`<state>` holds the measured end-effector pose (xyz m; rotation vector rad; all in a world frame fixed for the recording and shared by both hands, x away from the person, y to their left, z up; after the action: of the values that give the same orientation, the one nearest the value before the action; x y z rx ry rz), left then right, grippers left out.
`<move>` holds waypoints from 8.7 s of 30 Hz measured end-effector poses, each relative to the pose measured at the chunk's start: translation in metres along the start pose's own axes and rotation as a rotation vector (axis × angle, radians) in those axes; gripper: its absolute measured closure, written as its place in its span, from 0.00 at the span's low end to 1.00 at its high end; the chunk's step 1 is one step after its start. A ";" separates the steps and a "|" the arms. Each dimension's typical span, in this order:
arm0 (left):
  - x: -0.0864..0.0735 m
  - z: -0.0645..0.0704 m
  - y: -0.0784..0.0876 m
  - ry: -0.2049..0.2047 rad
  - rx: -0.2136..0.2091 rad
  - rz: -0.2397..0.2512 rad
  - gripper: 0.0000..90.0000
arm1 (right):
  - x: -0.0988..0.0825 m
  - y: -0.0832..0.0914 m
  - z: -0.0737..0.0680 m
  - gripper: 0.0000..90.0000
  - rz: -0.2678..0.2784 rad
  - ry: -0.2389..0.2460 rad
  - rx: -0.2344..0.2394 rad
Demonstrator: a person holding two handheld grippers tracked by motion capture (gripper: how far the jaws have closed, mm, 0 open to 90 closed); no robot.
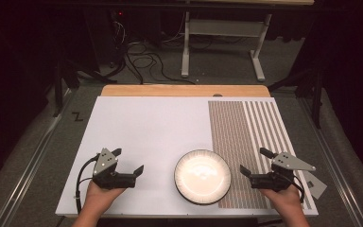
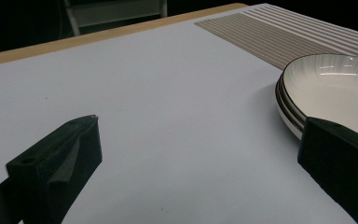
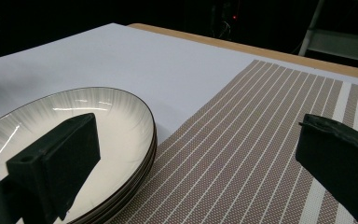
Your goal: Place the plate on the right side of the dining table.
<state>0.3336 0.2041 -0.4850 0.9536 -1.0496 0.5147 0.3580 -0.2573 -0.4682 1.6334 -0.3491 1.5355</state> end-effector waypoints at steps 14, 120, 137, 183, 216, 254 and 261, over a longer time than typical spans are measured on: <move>0.003 -0.001 0.006 0.001 -0.002 0.051 0.00 | 0.003 0.001 -0.004 0.00 0.009 0.030 0.015; 0.002 0.009 -0.003 -0.016 -0.072 0.043 0.00 | -0.013 -0.020 -0.040 1.00 -0.311 0.094 0.201; 0.001 0.009 -0.003 -0.021 -0.078 0.039 0.00 | -0.012 -0.017 -0.043 1.00 -0.327 0.115 0.218; 0.001 0.011 -0.004 -0.031 -0.086 0.031 0.00 | -0.010 -0.034 -0.046 1.00 -0.333 0.089 0.199; 0.001 0.012 -0.004 -0.033 -0.090 0.028 0.00 | -0.007 -0.045 -0.056 1.00 -0.337 0.095 0.215; 0.001 0.013 -0.005 -0.030 -0.101 0.023 0.00 | -0.008 -0.046 -0.058 1.00 -0.334 0.100 0.209; 0.001 0.014 -0.005 -0.030 -0.102 0.024 0.00 | -0.007 -0.046 -0.058 1.00 -0.336 0.101 0.207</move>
<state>0.3314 0.1897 -0.4839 0.8619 -1.1049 0.4642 0.3487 -0.1903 -0.4988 1.6642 0.1398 1.4231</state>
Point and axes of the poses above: each handheld gripper's, and its own axes: y roughly backward along the jaws, x roughly out of its top, z roughly to its right, the point moved 3 cm from there along -y, roughly forward along the jaws, and after that the axes turned 8 degrees about y, right-handed, at the moved point
